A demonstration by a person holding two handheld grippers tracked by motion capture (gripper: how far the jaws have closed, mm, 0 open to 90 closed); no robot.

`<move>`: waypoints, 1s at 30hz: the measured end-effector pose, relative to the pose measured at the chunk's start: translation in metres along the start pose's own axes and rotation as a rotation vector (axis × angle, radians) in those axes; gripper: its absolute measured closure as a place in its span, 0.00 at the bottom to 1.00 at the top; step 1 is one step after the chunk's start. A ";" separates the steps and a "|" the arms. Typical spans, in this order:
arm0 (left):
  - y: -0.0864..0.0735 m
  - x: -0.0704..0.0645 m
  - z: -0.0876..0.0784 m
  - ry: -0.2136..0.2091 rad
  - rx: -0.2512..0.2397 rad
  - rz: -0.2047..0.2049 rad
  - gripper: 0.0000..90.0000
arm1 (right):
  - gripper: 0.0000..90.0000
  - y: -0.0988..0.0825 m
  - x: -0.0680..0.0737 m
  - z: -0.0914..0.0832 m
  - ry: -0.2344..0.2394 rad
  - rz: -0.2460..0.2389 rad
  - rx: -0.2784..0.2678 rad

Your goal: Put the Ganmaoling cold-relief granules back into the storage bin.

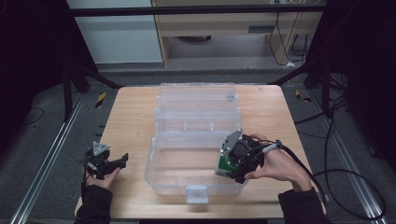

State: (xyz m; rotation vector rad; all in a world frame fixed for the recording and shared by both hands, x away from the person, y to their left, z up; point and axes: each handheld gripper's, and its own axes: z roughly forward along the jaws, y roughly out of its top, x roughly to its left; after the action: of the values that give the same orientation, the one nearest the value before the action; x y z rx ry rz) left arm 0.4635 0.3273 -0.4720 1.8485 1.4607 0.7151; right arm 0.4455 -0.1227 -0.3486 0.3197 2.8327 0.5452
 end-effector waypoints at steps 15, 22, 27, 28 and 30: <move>0.000 0.000 0.000 -0.001 -0.003 0.000 0.25 | 0.18 -0.001 0.002 0.015 0.033 -0.029 0.028; 0.000 0.000 0.000 -0.001 -0.001 0.000 0.25 | 0.18 -0.005 0.002 0.026 0.046 -0.041 0.049; 0.000 0.001 0.000 0.000 -0.002 -0.001 0.25 | 0.18 -0.005 0.000 0.033 0.057 -0.048 0.053; 0.000 0.001 0.000 -0.001 -0.002 -0.002 0.25 | 0.18 -0.006 0.000 0.034 0.062 -0.041 0.047; 0.000 0.001 0.000 -0.001 -0.001 -0.001 0.25 | 0.18 -0.010 -0.001 0.037 0.070 -0.034 0.051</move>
State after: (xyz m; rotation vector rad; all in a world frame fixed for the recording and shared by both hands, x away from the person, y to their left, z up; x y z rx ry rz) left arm 0.4637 0.3281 -0.4721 1.8469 1.4604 0.7149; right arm 0.4551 -0.1192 -0.3857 0.2671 2.9174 0.4864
